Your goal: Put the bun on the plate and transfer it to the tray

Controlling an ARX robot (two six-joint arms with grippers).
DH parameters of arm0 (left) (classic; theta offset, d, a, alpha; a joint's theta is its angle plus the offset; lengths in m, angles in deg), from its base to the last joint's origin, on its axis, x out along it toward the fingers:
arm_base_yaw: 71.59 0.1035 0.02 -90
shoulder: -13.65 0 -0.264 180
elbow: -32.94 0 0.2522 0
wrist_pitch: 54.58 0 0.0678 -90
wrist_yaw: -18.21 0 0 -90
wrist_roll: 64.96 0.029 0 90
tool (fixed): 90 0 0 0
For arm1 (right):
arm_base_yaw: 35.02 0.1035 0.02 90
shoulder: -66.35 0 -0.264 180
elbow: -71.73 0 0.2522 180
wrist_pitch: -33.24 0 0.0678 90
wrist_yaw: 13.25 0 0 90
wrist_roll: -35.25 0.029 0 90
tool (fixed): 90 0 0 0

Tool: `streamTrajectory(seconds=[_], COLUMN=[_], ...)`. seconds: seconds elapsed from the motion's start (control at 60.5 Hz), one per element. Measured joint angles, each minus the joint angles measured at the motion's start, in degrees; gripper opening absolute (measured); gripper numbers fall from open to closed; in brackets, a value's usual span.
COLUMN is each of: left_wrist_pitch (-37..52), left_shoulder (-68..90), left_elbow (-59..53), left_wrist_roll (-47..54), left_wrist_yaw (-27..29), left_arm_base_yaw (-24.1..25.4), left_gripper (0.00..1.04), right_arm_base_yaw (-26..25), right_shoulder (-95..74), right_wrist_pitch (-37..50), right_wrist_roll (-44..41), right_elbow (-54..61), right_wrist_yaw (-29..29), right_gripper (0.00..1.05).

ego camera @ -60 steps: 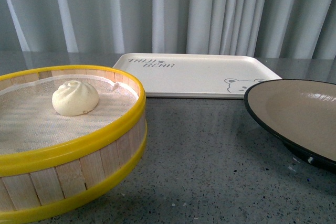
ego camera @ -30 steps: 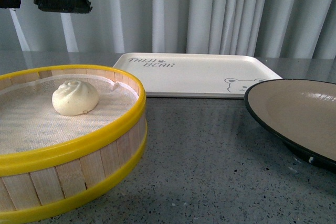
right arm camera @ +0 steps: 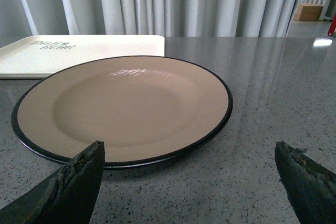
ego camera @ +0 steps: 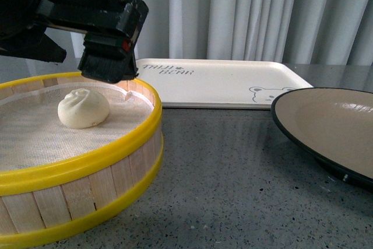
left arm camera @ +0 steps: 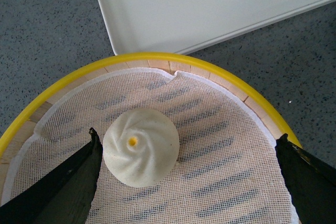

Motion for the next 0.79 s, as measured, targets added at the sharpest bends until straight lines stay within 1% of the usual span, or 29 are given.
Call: streamTrajectory(seconds=[0.182, 0.38, 0.48, 0.794], left_wrist_pitch=[0.0, 2.5, 3.7, 4.0], left_shoulder=[2.3, 4.3, 4.5, 4.9], left_elbow=[0.1, 1.1, 1.4, 1.0], left_wrist_roll=[0.2, 0.7, 0.8, 1.9], left_wrist_yaw=[1.2, 5.1, 6.2, 6.8], left_arm_base_yaw=[-1.1, -1.4, -0.9, 0.6], left_gripper=[0.98, 0.98, 0.98, 0.98], right_arm_base_yaw=[0.0, 0.0, 0.0, 0.0], right_shoulder=[0.0, 0.0, 0.0, 0.0], right_wrist_pitch=[0.0, 0.0, 0.0, 0.0], right_wrist_roll=[0.0, 0.0, 0.0, 0.0], right_elbow=[0.0, 0.0, 0.0, 0.0], right_wrist_yaw=[0.0, 0.0, 0.0, 0.0], right_gripper=[0.96, 0.96, 0.96, 0.96])
